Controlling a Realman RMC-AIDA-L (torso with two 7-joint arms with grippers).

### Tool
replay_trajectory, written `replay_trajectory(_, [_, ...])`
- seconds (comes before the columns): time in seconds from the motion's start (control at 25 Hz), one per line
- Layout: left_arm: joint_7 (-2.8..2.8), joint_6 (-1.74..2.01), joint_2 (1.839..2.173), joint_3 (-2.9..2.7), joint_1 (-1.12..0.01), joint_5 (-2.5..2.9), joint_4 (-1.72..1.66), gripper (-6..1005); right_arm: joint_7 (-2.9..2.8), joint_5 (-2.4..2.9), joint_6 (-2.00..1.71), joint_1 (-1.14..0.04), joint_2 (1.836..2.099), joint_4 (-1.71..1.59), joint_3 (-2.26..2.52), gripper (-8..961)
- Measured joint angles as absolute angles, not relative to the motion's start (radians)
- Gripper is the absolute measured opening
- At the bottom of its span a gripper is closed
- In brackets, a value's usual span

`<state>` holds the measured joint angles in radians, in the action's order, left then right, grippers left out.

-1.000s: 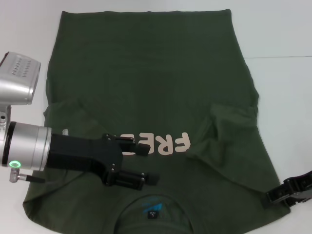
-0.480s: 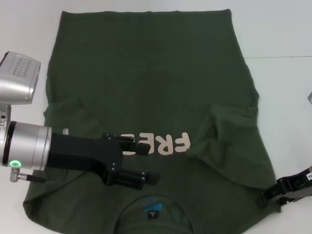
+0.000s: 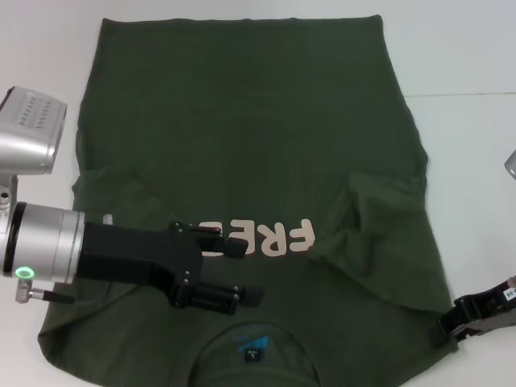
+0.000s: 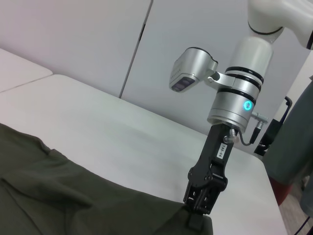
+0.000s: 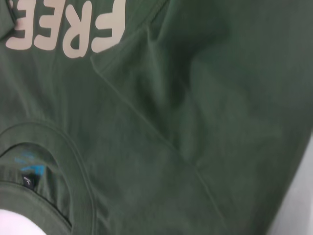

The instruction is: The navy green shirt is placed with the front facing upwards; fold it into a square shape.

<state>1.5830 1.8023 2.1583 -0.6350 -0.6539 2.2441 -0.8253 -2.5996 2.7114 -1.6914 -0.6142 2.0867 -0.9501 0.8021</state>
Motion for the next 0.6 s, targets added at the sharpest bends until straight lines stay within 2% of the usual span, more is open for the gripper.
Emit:
replay_trajectory(0.36, [1.589, 1.803, 2.157, -0.632, -0.652, 2.244, -0.828, 847, -2.584, 2.709, -1.690, -0.607, 2.086, -0.956, 0.802, 233])
replay_trajectory(0.6, [1.614, 1.809, 2.155, -0.568, -0.642, 2.244, -0.832, 847, -2.563, 2.686, -1.686, -0.606, 2.085, -0.958, 0.790, 46])
